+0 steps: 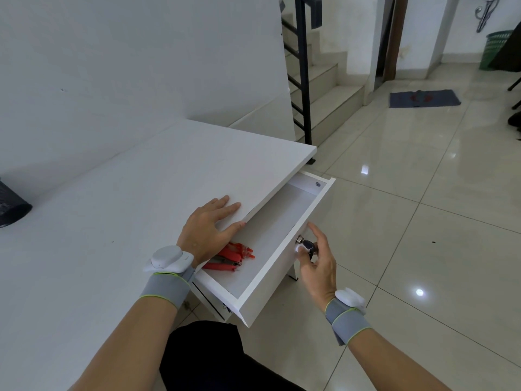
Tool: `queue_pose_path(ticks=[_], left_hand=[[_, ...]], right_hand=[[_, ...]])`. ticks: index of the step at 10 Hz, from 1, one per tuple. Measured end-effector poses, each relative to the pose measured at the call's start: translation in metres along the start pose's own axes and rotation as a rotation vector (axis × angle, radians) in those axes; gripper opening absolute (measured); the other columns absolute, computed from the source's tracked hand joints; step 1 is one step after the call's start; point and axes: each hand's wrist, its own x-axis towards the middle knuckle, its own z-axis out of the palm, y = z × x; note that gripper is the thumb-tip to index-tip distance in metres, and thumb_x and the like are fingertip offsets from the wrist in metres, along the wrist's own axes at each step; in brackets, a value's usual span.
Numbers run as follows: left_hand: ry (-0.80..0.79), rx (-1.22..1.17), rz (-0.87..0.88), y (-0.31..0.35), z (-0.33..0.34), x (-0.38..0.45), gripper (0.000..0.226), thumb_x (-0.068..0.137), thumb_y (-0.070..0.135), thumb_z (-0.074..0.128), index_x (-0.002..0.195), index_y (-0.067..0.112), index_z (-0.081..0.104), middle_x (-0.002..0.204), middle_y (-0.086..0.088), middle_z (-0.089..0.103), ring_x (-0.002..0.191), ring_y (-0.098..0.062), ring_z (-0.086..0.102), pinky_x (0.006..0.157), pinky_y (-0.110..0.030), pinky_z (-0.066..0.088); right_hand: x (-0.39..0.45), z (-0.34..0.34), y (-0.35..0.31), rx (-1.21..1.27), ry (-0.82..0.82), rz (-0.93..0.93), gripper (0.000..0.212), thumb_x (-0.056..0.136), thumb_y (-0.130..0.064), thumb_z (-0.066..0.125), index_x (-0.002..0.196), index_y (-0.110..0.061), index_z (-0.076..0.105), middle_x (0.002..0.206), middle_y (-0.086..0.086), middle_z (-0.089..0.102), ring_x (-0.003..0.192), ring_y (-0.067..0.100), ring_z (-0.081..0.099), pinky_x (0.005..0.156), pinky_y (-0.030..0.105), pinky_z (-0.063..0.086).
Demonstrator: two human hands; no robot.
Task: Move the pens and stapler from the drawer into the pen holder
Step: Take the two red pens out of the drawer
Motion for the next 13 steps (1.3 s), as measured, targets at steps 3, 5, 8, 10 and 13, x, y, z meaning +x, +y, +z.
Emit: queue_pose_path(ticks=[3, 5, 8, 10, 13], left_hand=[[-0.010, 0.000, -0.006, 0.002, -0.001, 0.000, 0.046, 0.086, 0.040, 0.055, 0.129, 0.027, 0.047, 0.147, 0.001, 0.038, 0.139, -0.019, 0.028, 0.116, -0.044, 0.022], [-0.010, -0.004, -0.009, 0.004, -0.002, 0.000, 0.046, 0.086, 0.039, 0.056, 0.129, 0.027, 0.048, 0.147, 0.000, 0.038, 0.138, -0.019, 0.028, 0.116, -0.045, 0.022], [-0.008, -0.012, -0.011, 0.004, -0.002, -0.002, 0.046, 0.085, 0.040, 0.056, 0.129, 0.027, 0.048, 0.147, 0.001, 0.038, 0.138, -0.019, 0.028, 0.116, -0.044, 0.022], [-0.007, -0.014, -0.010, 0.003, -0.002, -0.001, 0.046, 0.085, 0.041, 0.056, 0.129, 0.028, 0.048, 0.147, 0.001, 0.038, 0.138, -0.019, 0.028, 0.116, -0.044, 0.022], [-0.006, 0.006, -0.011, 0.002, -0.002, -0.001, 0.046, 0.085, 0.042, 0.055, 0.129, 0.029, 0.047, 0.147, 0.001, 0.038, 0.139, -0.018, 0.028, 0.116, -0.041, 0.020]], right_hand=[[-0.004, -0.004, -0.001, 0.007, 0.018, 0.023, 0.043, 0.086, -0.005, 0.058, 0.125, -0.021, 0.049, 0.092, 0.004, 0.060, 0.079, 0.005, 0.057, 0.070, -0.002, 0.039], [-0.005, -0.005, -0.006, 0.024, 0.032, 0.070, 0.042, 0.084, -0.003, 0.059, 0.119, -0.023, 0.052, 0.074, -0.010, 0.057, 0.076, 0.013, 0.057, 0.061, 0.003, 0.044], [-0.003, -0.003, -0.021, -0.039, 0.115, 0.108, 0.044, 0.079, 0.001, 0.059, 0.121, -0.009, 0.052, 0.108, 0.006, 0.049, 0.102, 0.022, 0.049, 0.091, 0.026, 0.041], [0.017, 0.006, -0.058, -0.247, 0.109, -0.264, 0.034, 0.075, 0.003, 0.060, 0.109, -0.002, 0.061, 0.110, 0.016, 0.054, 0.104, 0.026, 0.047, 0.082, 0.008, 0.033], [0.037, 0.040, -0.092, -1.028, -0.768, -0.220, 0.036, 0.089, -0.024, 0.048, 0.119, -0.004, 0.051, 0.120, 0.019, 0.052, 0.116, 0.036, 0.043, 0.092, 0.044, 0.041]])
